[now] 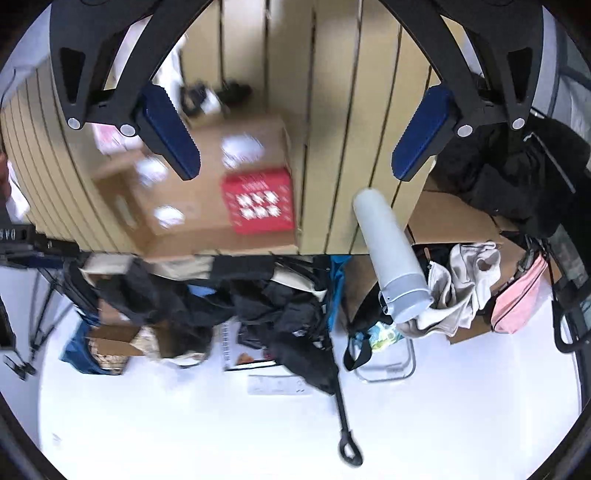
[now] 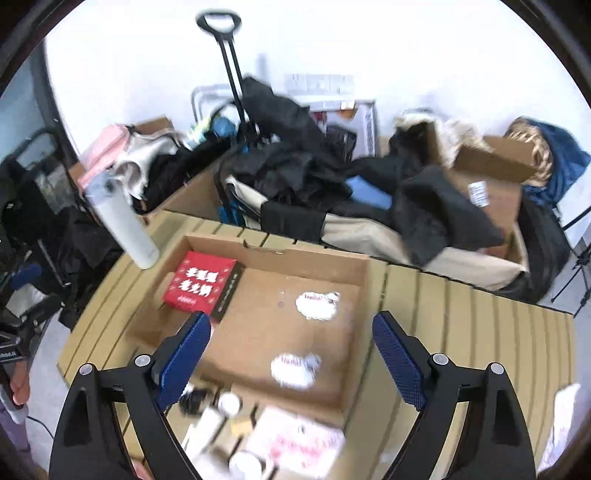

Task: Organize objects
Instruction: 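Lower the red box into the cardboard tray and open the left gripper, then move the left gripper back toward the items on the table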

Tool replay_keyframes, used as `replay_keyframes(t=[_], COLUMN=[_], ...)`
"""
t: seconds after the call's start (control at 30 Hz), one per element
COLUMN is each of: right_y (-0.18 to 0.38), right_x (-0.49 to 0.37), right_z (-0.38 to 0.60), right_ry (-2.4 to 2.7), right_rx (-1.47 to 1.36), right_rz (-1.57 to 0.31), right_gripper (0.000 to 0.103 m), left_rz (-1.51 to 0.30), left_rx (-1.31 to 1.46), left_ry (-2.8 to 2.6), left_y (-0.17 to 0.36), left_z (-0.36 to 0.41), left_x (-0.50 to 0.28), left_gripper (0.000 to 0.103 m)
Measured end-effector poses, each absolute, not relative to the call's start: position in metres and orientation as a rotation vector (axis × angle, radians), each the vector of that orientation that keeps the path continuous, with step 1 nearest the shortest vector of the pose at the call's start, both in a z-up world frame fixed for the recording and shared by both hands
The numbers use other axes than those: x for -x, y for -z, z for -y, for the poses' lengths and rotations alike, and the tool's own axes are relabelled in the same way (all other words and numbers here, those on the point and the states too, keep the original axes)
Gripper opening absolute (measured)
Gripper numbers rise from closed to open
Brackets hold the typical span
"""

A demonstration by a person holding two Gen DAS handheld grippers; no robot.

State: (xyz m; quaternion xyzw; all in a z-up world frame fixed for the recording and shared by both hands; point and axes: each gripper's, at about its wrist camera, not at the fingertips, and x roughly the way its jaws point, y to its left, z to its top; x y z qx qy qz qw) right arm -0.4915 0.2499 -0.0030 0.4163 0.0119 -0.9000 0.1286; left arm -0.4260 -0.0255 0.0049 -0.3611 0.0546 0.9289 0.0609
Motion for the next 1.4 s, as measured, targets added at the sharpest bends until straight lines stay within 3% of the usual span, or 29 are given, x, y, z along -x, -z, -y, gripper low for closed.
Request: replay_keyframes(t=[0.17,0.33,0.47,0.53,0.63,0.73,0.9,0.97,1.03,1.07,1.23,1.4], right_y=[-0.016,0.010,0.064,0.088,0.111,0.116,0.125,0.133,0.142,0.145,0.162,0.177], right_x=[0.409,0.312,0.247,0.231,0.222,0.227,0.241,0.248,0.262,0.270,0.311,0.342], right_z=[-0.258,-0.263,-0.262,-0.268,-0.271,-0.271,-0.266,-0.264,-0.262,-0.261,-0.259,-0.253], right_ry=[2.669,2.701,2.644,2.592,2.538,2.562,2.553,2.542,2.533,2.533,2.512,2.491], right_rx=[-1.102,-1.014,-1.128,-1.198,-1.261,-1.287,-1.318,-1.341,-1.368,-1.379,-1.419,-1.438], right_rz=[-0.086,-0.096,0.053,0.158,0.197,0.160,0.133,0.140,0.151,0.151,0.177,0.169], right_gripper=[0.092,0.092,0.092,0.091,0.080,0.069,0.068,0.062,0.058,0.056,0.053,0.053], left_rz=[-0.287,-0.090,0.159,0.176,0.087,0.157,0.158,0.103,0.073,0.063,-0.054,-0.098], left_rx=[0.944,1.019,1.151,1.251,1.339,1.310,1.258,1.264,1.322,1.349,1.379,1.353], left_ry=[-2.806,-2.743,-2.604,-2.543,-2.533,-2.523,-2.517,-2.551,-2.560,-2.557,-2.471,-2.385], left_y=[-0.024,0.010,0.069,0.093,0.109,0.102,0.104,0.109,0.120,0.126,0.163,0.177], left_z=[-0.003,-0.009,-0.014,-0.019,-0.028,-0.025,-0.027,-0.029,-0.028,-0.028,-0.041,-0.062], left_x=[0.333,0.266,0.214,0.203,0.205,0.215,0.242,0.268,0.294,0.311,0.356,0.349], left_gripper=[0.103,0.103,0.103,0.103,0.103,0.103,0.101,0.091,0.066,0.062,0.059,0.061])
